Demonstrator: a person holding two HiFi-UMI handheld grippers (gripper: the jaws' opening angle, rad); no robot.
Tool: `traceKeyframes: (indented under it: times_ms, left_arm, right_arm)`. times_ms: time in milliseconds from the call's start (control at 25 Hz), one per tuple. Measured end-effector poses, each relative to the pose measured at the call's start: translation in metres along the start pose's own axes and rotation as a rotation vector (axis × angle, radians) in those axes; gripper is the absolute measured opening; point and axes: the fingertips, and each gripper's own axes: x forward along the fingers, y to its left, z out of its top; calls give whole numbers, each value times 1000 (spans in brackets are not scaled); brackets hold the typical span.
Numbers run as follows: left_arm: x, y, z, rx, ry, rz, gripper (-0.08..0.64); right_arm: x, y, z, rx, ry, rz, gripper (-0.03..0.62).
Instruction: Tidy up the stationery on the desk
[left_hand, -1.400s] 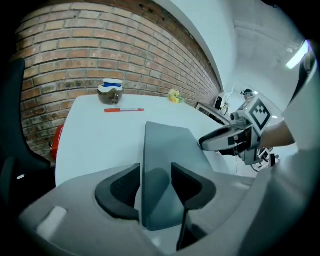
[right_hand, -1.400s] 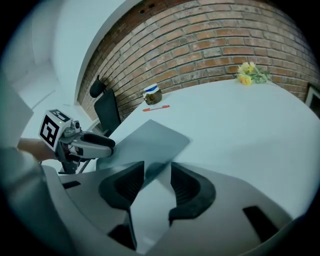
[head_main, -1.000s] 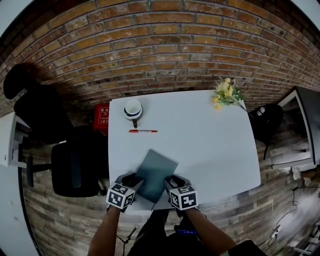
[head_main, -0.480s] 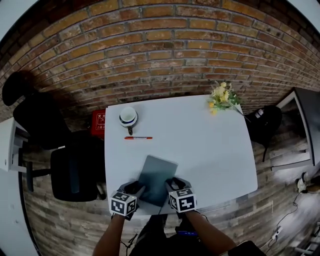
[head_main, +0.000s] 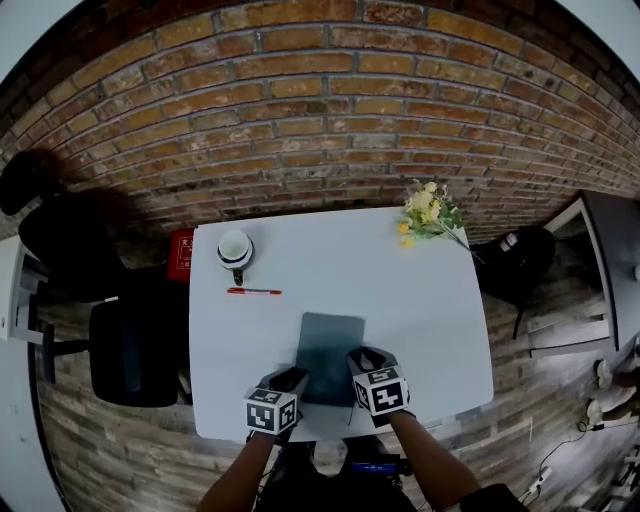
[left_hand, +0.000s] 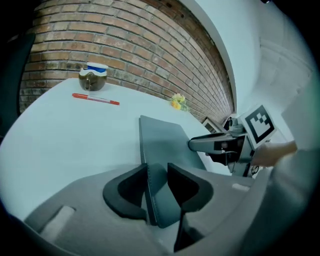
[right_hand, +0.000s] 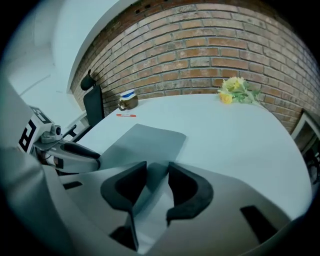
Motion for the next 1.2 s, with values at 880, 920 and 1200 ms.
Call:
traceKeyframes:
  times_ms: [880, 920, 1200]
  left_arm:
    - [3, -38, 20, -24, -57, -68, 122]
    - [-5, -42, 22, -19, -79, -87, 107]
    - [-36, -67, 22, 100, -113, -223, 12]
  right_arm:
    - [-36, -57, 34, -109, -73, 29, 83]
    - [-46, -56, 32, -113, -80, 27, 67]
    - [-96, -41, 24, -83, -144, 32, 11]
